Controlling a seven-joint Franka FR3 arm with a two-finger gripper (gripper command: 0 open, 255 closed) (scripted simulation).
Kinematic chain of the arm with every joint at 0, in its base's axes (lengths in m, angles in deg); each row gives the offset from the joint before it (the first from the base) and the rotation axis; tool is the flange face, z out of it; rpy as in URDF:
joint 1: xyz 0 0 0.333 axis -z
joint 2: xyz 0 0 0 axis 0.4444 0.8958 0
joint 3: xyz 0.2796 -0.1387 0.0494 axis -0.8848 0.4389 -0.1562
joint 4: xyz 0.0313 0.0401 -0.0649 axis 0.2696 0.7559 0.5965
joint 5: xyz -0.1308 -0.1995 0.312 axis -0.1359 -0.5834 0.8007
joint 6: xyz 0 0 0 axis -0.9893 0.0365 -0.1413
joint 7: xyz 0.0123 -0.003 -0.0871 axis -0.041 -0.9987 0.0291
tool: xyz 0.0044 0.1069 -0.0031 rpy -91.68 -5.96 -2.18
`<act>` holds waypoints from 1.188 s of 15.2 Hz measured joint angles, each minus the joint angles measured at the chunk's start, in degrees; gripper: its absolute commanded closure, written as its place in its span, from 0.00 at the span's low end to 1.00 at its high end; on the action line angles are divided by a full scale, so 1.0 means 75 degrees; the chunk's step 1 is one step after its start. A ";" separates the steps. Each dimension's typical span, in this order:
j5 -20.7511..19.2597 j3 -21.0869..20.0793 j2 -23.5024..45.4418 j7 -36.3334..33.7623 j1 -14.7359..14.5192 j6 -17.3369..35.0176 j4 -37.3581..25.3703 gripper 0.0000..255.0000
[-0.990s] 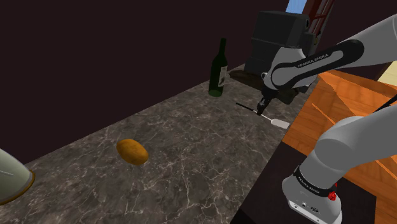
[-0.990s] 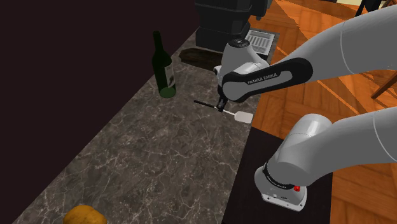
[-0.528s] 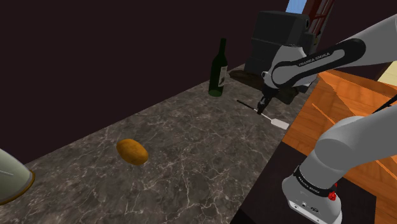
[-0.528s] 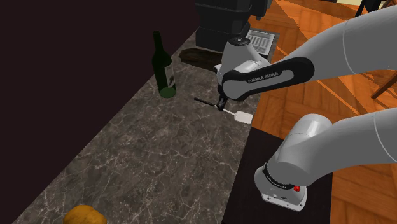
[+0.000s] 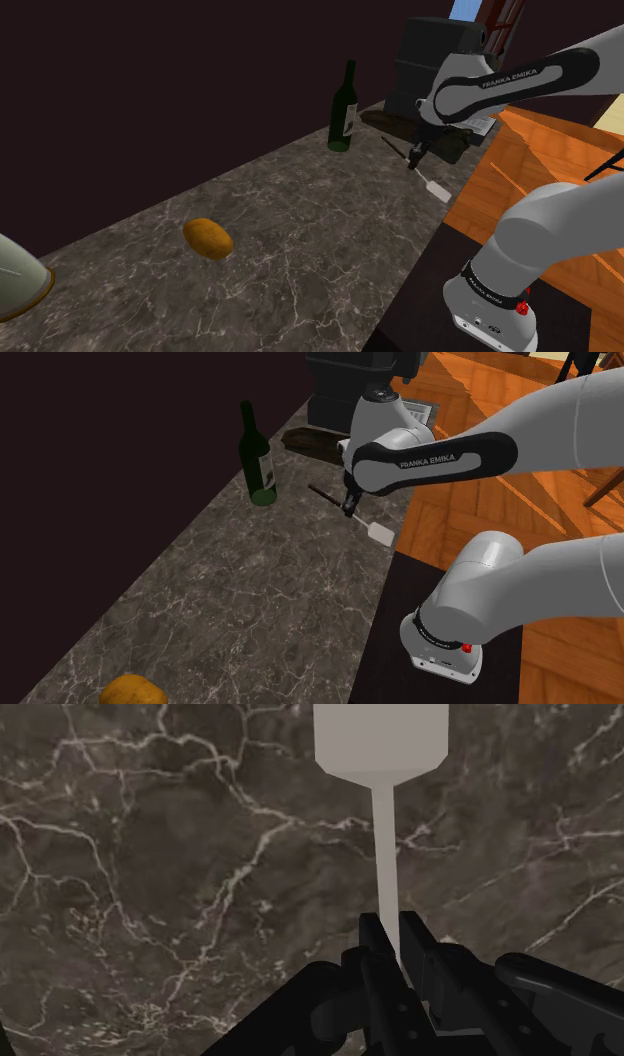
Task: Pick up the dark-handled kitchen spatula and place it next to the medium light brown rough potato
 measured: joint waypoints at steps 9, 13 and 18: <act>0.0084 -0.0151 -0.0463 -0.0036 -0.0019 -0.1102 -0.0640 1.00; 0.0123 -0.0204 -0.0593 -0.0034 -0.0031 -0.1579 -0.0986 1.00; 0.0257 -0.0457 -0.0851 -0.0263 -0.0131 -0.2019 -0.1157 1.00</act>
